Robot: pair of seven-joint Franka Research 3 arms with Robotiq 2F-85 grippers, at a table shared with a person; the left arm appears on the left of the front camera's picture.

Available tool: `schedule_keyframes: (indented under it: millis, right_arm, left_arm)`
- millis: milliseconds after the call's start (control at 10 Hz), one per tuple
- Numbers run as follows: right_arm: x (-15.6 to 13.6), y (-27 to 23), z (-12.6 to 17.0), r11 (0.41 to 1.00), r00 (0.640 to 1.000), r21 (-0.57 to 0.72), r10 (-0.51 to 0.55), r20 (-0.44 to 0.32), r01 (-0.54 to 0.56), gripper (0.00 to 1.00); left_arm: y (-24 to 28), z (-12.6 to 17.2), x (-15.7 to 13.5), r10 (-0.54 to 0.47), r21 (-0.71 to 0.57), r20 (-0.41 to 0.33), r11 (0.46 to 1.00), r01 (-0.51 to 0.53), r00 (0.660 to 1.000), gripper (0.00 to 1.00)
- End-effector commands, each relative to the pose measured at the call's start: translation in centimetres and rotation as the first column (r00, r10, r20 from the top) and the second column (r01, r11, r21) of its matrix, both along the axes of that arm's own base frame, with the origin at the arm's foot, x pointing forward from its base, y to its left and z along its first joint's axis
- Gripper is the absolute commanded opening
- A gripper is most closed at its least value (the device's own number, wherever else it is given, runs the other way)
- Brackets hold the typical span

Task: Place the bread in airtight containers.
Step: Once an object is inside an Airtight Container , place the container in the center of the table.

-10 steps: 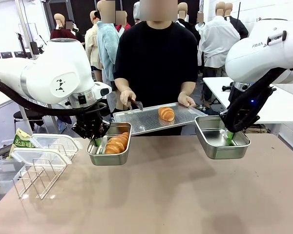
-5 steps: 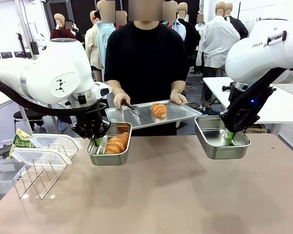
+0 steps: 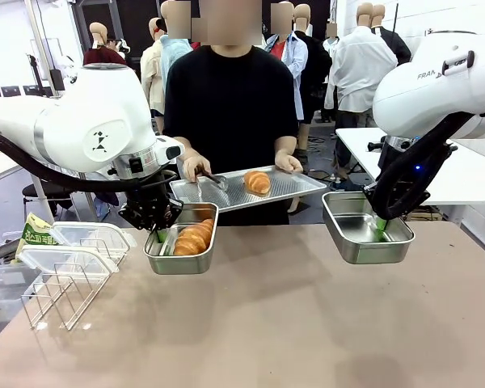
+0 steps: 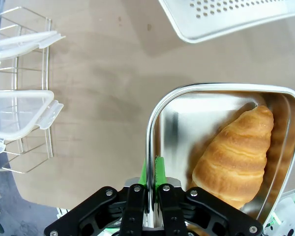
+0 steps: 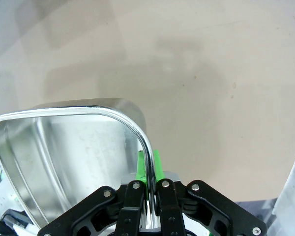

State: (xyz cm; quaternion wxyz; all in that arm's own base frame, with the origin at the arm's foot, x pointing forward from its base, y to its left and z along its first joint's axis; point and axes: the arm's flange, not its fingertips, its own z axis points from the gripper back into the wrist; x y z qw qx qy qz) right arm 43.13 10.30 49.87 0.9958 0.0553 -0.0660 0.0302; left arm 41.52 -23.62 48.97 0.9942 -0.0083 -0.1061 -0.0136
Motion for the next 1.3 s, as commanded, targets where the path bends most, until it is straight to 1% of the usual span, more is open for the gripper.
schedule_keyframes:
  millis: [0, 700, 800, 900, 1000, 1200]
  right_arm:
    - [-0.1, 0.1, 0.1, 1.0, 1.0, 0.0, 0.004, 0.005, -0.004, 0.0]
    - [-0.1, 0.1, 0.1, 1.0, 1.0, 0.0, 0.004, 0.005, -0.004, 0.0]
    - [-0.1, 0.1, 0.1, 1.0, 1.0, 0.0, 0.004, 0.005, -0.004, 0.0]
    - [-0.1, 0.1, 0.1, 1.0, 1.0, 0.0, 0.004, 0.005, -0.004, 0.0]
    - [-0.1, 0.1, 0.1, 1.0, 1.0, 0.0, 0.004, 0.005, -0.004, 0.0]
    - [-0.1, 0.1, 0.1, 1.0, 1.0, 0.0, 0.004, 0.005, -0.004, 0.0]
  left_arm:
    - [0.1, 0.4, 0.1, 0.001, -0.005, 0.006, 1.0, -0.001, 1.0, 0.0]
    - [0.1, 0.4, 0.1, 0.001, -0.005, 0.006, 1.0, -0.001, 1.0, 0.0]
    - [0.0, 0.0, 0.0, 0.0, 0.0, 0.0, 1.0, 0.0, 1.0, 0.0]
    - [-0.1, -1.0, 0.5, 0.005, 0.027, -0.022, 1.0, -0.005, 1.0, 0.0]
    - [-0.3, -2.1, 0.9, 0.016, 0.024, -0.02, 1.0, -0.016, 1.0, 0.0]
    - [-0.6, -3.1, 1.0, 0.041, 0.007, 0.025, 0.999, -0.042, 0.999, 0.0]
